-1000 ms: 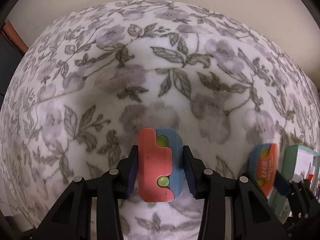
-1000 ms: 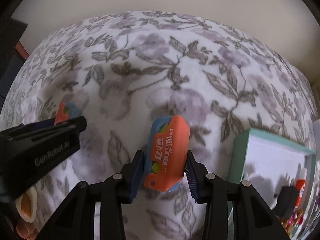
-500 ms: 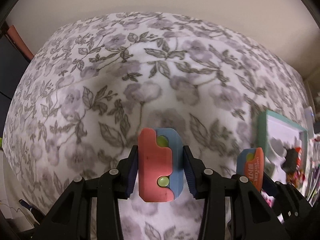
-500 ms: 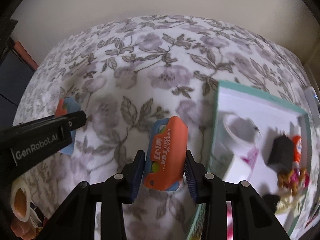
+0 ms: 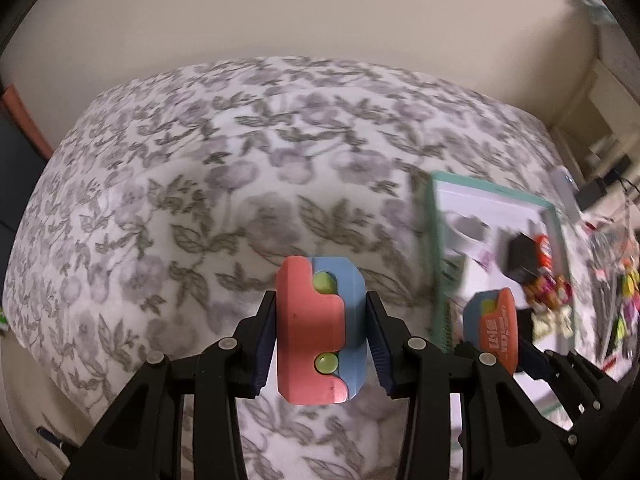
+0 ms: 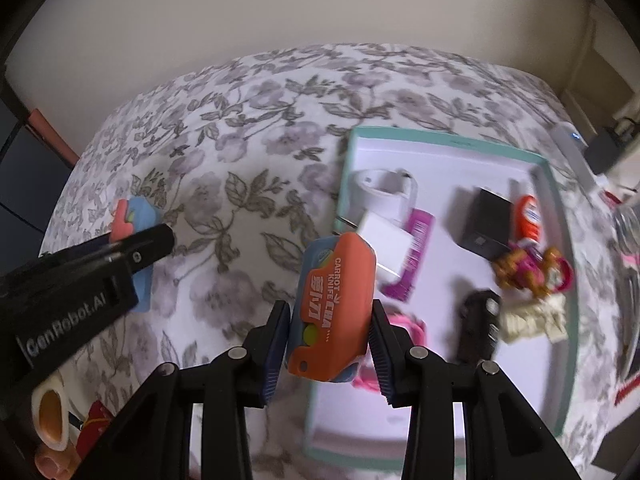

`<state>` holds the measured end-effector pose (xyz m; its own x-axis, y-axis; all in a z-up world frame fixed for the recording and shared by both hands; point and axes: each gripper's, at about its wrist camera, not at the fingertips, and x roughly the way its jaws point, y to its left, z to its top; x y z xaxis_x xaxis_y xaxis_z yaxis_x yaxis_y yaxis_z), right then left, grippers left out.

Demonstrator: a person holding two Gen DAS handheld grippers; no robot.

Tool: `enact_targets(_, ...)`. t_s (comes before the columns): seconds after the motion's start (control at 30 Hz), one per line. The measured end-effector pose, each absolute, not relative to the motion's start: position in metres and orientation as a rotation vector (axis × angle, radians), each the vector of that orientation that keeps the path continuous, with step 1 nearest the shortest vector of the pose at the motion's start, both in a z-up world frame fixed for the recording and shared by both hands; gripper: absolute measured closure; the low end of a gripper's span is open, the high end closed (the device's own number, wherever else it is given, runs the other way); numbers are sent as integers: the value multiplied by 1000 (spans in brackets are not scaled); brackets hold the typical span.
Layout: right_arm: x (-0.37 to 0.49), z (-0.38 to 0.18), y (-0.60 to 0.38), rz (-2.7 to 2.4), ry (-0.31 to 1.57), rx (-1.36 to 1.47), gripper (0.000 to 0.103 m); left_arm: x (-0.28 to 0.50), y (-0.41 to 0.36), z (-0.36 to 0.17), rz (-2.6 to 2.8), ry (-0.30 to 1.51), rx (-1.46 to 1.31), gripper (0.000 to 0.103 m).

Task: Organize rigid objects
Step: 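Carry both carrot knife toys over the tray with both tools, then lower both carrot knife toys into the tray and open both tools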

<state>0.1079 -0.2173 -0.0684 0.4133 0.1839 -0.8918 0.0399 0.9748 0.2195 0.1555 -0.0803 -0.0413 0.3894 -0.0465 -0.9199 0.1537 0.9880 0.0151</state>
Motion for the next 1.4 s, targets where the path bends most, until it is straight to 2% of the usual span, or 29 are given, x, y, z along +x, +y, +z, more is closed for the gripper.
enact_targets(0.53, 65, -104, -286, -38, 1258, 296, 62, 99, -157, -75, -356, 1264, 152, 59)
enact_targets(1.0, 59, -123, -303, -66, 1342, 326, 62, 95, -165, -101, -427, 1399, 49, 59)
enact_targets(1.4, 57, -121, -301, -62, 1333, 327, 62, 97, -159, -106, -405, 1417, 45, 58)
